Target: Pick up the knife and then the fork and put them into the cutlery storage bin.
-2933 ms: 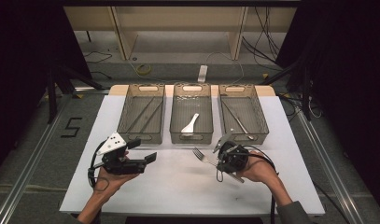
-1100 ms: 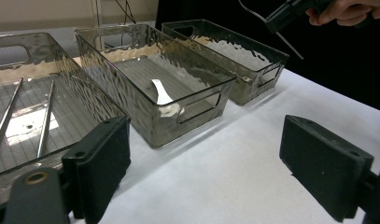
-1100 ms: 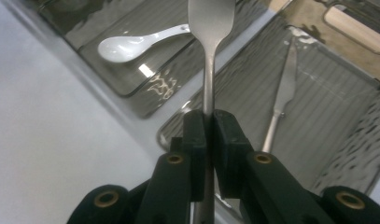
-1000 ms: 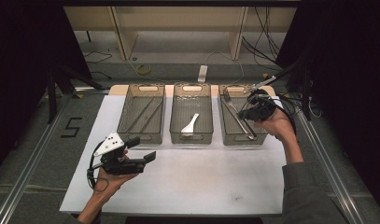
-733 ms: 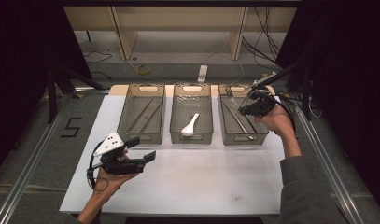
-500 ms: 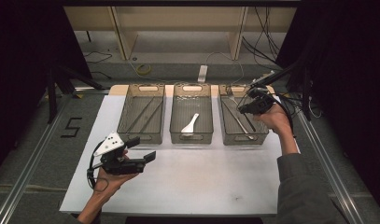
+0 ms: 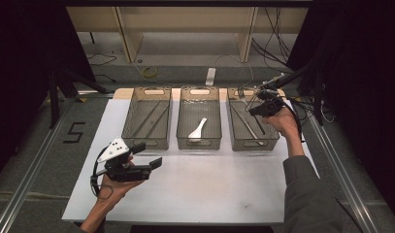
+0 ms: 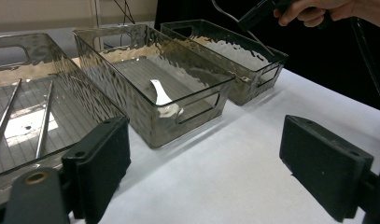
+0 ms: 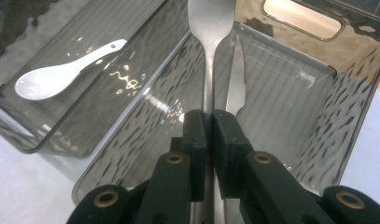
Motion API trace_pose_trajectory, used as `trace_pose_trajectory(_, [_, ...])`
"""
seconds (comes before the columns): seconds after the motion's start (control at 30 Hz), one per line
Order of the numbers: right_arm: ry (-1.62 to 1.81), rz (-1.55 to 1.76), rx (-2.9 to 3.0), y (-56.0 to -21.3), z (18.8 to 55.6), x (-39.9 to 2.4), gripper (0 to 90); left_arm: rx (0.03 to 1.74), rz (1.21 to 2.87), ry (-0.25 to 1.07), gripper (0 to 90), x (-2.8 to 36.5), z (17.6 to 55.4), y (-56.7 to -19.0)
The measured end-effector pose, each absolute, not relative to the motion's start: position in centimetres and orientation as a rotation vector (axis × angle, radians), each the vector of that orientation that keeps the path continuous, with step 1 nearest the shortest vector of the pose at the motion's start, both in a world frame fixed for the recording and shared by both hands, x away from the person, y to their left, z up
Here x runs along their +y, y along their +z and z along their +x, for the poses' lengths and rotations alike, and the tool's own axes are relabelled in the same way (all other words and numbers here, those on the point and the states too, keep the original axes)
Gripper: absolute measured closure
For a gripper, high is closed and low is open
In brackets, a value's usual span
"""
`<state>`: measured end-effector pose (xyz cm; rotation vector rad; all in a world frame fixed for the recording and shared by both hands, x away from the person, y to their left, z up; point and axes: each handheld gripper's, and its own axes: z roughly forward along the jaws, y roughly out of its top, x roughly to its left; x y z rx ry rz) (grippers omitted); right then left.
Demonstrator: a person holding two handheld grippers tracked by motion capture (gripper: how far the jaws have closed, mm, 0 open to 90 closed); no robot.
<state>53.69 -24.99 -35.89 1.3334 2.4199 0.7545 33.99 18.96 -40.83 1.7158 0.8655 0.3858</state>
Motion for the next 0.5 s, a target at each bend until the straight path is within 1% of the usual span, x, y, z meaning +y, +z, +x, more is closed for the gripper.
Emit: trace_pose_trajectory(0.5, [0.721, 1.373, 2.414, -37.3, 54.4, -24.3, 84.7, 0.862, 1.719, 0.387, 15.6, 19.0, 34.0, -40.8])
